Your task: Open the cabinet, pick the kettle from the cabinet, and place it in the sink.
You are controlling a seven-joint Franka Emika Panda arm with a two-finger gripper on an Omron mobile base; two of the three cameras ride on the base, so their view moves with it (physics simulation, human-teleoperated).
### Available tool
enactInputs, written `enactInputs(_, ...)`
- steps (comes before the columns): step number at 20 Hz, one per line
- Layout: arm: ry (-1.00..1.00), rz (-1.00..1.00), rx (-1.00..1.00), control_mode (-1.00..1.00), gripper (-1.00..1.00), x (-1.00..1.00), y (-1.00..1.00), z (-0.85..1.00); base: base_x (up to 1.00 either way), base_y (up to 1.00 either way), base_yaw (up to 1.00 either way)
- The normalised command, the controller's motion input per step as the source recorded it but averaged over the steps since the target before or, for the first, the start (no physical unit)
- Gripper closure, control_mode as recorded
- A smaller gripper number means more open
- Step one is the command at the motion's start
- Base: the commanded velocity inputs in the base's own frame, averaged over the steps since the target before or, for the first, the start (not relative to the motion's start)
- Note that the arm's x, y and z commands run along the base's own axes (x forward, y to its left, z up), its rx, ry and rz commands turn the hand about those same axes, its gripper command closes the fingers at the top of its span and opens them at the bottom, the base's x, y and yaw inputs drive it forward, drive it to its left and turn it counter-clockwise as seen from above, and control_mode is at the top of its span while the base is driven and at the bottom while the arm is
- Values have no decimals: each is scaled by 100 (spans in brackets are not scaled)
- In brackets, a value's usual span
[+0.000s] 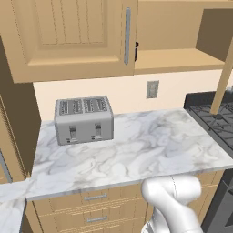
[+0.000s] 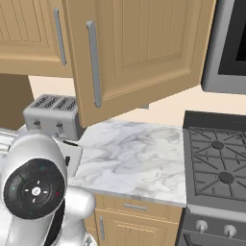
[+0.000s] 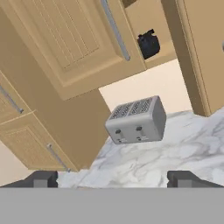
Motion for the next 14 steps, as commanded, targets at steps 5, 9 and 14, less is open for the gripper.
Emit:
enactInputs(5,0,-15,0,-100,-100,-14,58,5,0,0,0)
enactInputs(9,-1,-20,0,-100,-100,1,57,1,0,0,0)
enactInputs(14,-4,-25,0,-100,-100,20,50,0,0,0,0)
